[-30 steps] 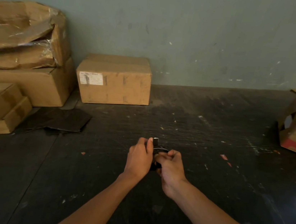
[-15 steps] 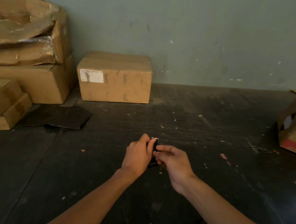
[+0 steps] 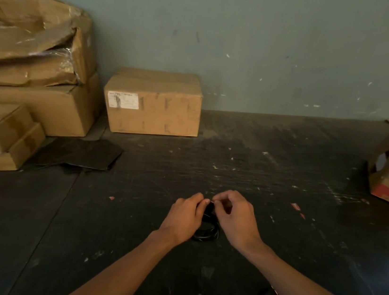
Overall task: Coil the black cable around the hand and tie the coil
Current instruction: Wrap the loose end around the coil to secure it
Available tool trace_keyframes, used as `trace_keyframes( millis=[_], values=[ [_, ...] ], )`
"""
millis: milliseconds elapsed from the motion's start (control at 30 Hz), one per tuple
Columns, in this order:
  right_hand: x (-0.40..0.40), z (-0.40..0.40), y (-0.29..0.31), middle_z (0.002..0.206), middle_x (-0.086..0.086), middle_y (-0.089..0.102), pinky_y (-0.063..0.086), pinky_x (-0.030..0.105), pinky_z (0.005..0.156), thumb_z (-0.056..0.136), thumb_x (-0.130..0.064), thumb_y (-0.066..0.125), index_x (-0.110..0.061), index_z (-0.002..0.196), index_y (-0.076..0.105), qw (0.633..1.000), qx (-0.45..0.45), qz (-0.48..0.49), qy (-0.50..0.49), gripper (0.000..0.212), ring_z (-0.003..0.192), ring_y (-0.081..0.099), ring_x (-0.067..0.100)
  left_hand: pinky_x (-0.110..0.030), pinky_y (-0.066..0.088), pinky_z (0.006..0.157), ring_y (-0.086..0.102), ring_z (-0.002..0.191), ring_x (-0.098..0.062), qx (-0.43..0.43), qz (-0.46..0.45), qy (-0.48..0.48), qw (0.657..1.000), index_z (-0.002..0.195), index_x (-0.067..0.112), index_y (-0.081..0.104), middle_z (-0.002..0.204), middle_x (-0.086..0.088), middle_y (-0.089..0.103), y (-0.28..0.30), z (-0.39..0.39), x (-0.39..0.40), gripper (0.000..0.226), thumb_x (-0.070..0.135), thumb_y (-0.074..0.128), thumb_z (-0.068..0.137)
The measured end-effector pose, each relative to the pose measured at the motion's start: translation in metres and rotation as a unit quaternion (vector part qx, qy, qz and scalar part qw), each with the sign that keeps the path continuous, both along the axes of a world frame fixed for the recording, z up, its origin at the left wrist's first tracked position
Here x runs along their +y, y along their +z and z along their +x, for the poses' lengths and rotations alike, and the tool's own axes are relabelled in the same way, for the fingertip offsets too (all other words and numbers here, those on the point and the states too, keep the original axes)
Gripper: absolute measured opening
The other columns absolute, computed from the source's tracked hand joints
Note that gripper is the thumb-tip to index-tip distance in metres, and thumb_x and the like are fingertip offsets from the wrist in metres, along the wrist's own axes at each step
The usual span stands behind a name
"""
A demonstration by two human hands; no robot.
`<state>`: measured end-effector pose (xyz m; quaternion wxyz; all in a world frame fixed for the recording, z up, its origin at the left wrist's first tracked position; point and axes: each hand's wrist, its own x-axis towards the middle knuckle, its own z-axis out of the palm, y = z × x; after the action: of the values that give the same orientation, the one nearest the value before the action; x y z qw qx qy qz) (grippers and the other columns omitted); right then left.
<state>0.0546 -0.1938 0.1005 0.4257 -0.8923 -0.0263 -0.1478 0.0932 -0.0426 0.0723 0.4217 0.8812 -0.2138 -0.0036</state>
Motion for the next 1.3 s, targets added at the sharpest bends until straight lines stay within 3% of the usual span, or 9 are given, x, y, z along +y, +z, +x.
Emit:
trace_keyframes(
  millis=[133,300,500,600,767,933,1100,1200,1300],
  values=[
    [-0.002,-0.003,-0.001,0.102,-0.014,0.059,0.049,0.009,0.079,0.092,-0.004,0.057,-0.029,0.103,0.061,0.999,0.000,0.007,0.050,0.027,0.098,0.059,-0.004,-0.017,0.050,0.052,0.061,0.059,-0.001,0.033,-0.035,0.034,0.998,0.087,0.026,0.058,0.074,0.002,0.064,-0.002,0.002,-0.002,0.020,0.026,0.045,0.102],
    [-0.013,-0.010,-0.009,0.116,-0.019,0.047,0.045,0.013,0.094,0.084,-0.001,0.063,-0.030,0.121,0.052,0.981,-0.003,-0.103,0.163,0.048,0.112,0.048,-0.004,-0.011,0.039,0.043,0.054,0.048,0.004,0.098,-0.109,0.099,0.984,0.084,0.022,0.061,0.070,0.002,0.062,0.003,0.009,-0.001,0.024,0.027,0.046,0.102],
    [-0.010,-0.006,-0.007,0.105,-0.015,0.054,0.045,0.019,0.089,0.087,-0.021,0.069,-0.025,0.105,0.065,0.979,-0.075,-0.138,0.129,0.019,0.101,0.051,-0.001,-0.010,0.040,0.045,0.055,0.050,0.006,0.085,-0.092,0.083,0.989,0.082,0.025,0.059,0.070,0.004,0.060,0.006,0.008,-0.003,0.024,0.027,0.046,0.102],
    [-0.009,-0.001,-0.003,0.098,-0.007,0.059,0.047,0.022,0.087,0.087,-0.018,0.070,-0.019,0.097,0.068,0.989,-0.062,-0.095,0.091,0.010,0.096,0.053,0.003,-0.010,0.043,0.051,0.056,0.057,0.006,0.043,-0.059,0.039,0.997,0.079,0.032,0.057,0.070,0.005,0.060,0.006,0.005,-0.004,0.025,0.025,0.047,0.101],
    [-0.007,0.002,-0.001,0.113,-0.003,0.066,0.047,0.026,0.096,0.087,-0.013,0.070,-0.015,0.092,0.070,0.998,0.027,0.038,0.044,0.005,0.108,0.060,0.008,-0.013,0.041,0.054,0.054,0.060,0.002,-0.010,-0.034,-0.016,0.999,0.074,0.039,0.051,0.066,0.009,0.056,0.008,0.004,-0.003,0.031,0.025,0.048,0.101],
    [-0.004,0.000,0.002,0.088,0.000,0.069,0.056,0.037,0.082,0.087,-0.015,0.071,-0.017,0.091,0.065,0.989,0.094,0.109,0.031,0.007,0.086,0.066,0.012,-0.016,0.041,0.054,0.052,0.059,-0.002,-0.005,-0.022,-0.041,0.999,0.080,0.034,0.054,0.068,0.007,0.057,0.007,0.004,0.001,0.026,0.029,0.043,0.102],
    [-0.007,0.004,0.004,0.091,0.003,0.070,0.050,0.021,0.071,0.083,-0.013,0.075,-0.023,0.103,0.062,0.971,0.162,0.174,0.029,0.026,0.086,0.067,0.011,-0.017,0.043,0.053,0.055,0.059,-0.003,-0.004,-0.012,-0.055,0.998,0.080,0.039,0.053,0.069,0.006,0.059,0.011,0.001,0.005,0.025,0.031,0.043,0.102],
    [-0.009,0.006,0.004,0.084,-0.001,0.072,0.049,0.021,0.064,0.085,-0.016,0.073,-0.023,0.089,0.071,0.964,0.187,0.188,0.022,0.009,0.075,0.066,0.007,-0.018,0.044,0.051,0.052,0.056,-0.002,0.010,-0.037,-0.052,0.998,0.081,0.035,0.055,0.067,0.006,0.058,0.015,0.001,0.004,0.025,0.032,0.042,0.103],
    [-0.011,0.009,0.008,0.071,-0.005,0.067,0.047,0.023,0.061,0.084,-0.012,0.073,-0.021,0.078,0.069,0.963,0.163,0.216,-0.002,0.012,0.065,0.061,0.006,-0.017,0.044,0.054,0.052,0.057,0.003,0.043,-0.117,-0.034,0.992,0.089,0.032,0.056,0.066,0.011,0.060,0.017,0.000,0.001,0.013,0.033,0.049,0.100]
  ],
)
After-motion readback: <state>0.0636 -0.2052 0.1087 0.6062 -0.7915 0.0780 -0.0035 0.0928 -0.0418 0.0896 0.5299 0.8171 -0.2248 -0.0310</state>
